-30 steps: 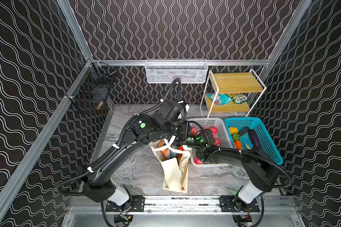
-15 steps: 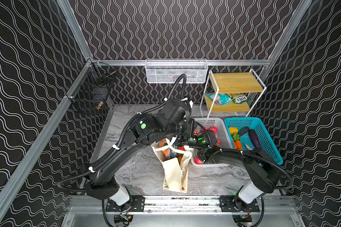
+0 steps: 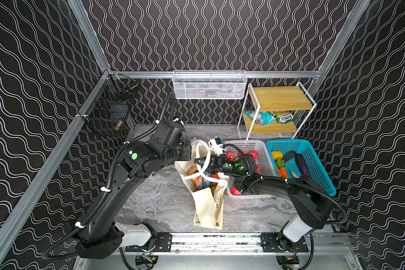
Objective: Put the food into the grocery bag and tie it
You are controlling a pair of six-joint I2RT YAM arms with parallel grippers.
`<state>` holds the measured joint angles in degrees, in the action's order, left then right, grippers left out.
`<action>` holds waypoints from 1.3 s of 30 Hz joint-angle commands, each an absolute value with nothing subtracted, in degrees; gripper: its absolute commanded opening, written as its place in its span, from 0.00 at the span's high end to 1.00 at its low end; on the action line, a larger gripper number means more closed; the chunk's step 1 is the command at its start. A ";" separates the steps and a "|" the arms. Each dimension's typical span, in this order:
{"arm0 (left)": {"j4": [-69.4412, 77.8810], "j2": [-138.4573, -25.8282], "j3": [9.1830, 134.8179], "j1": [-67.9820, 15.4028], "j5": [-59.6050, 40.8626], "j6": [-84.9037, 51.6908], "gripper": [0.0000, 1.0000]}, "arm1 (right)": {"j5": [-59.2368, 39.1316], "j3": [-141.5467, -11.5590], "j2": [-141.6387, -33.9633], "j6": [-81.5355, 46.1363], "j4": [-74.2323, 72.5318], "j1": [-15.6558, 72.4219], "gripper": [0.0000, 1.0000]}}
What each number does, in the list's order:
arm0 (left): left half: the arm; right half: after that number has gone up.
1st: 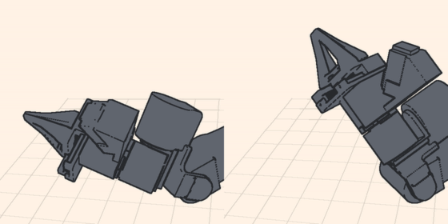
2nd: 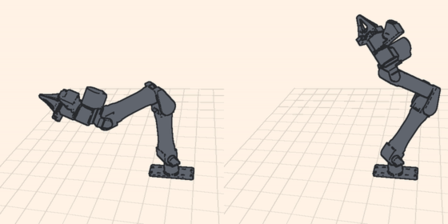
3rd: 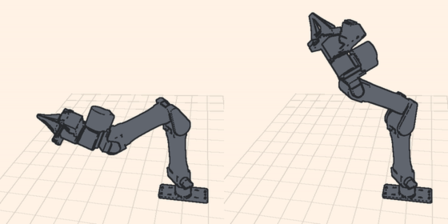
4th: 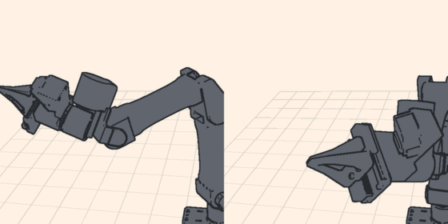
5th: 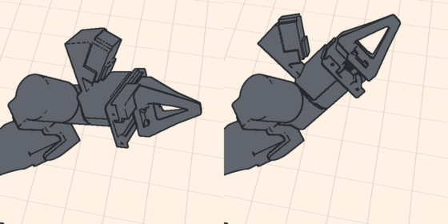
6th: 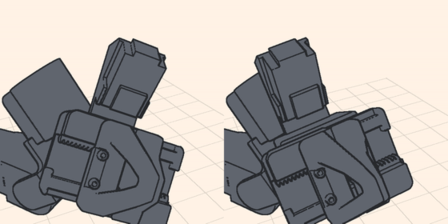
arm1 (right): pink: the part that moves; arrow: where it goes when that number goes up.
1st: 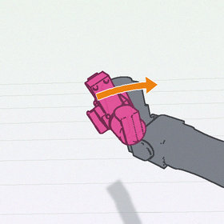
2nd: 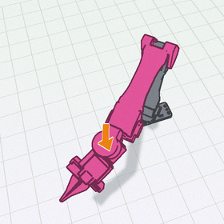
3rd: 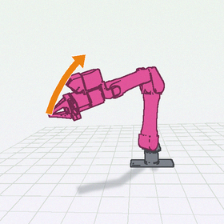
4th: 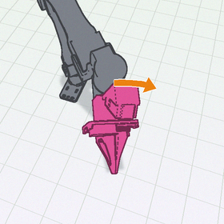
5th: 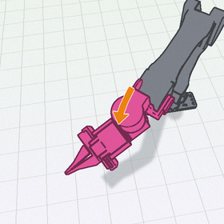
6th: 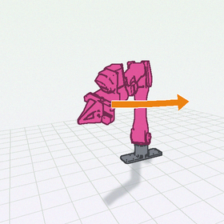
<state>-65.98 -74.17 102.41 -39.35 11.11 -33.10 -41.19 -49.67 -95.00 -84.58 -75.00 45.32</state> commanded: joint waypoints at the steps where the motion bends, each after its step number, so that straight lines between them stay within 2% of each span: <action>1: -61.58 -73.50 99.21 -36.71 1.96 -32.96 0.59 | -41.13 -50.28 -94.59 -84.64 -76.70 45.44 1.00; 7: -56.47 -73.73 96.27 -35.09 -3.74 -33.78 0.47 | -41.22 -50.19 -94.04 -84.02 -75.70 45.44 1.00; 16: -52.68 -75.15 94.10 -34.98 -7.82 -34.52 0.46 | -41.75 -50.71 -94.30 -84.07 -75.68 45.44 1.00; 23: -52.36 -76.81 94.35 -35.03 -7.83 -34.47 0.57 | -41.75 -50.89 -94.22 -84.11 -75.61 45.44 1.00; 32: -50.45 -78.08 93.27 -34.52 -9.00 -35.36 0.66 | -41.84 -50.80 -93.80 -83.78 -75.08 45.44 1.00; 37: -48.27 -77.74 91.94 -34.28 -11.04 -36.19 0.83 | -42.01 -50.69 -93.86 -83.80 -75.29 45.44 1.00; 39: -48.55 -77.79 92.49 -34.32 -10.87 -36.12 0.98 | -42.01 -50.46 -93.78 -83.87 -75.43 45.44 0.97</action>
<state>-50.26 -77.97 92.20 -34.46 -10.48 -35.83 -41.43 -50.39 -94.15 -83.70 -73.06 45.32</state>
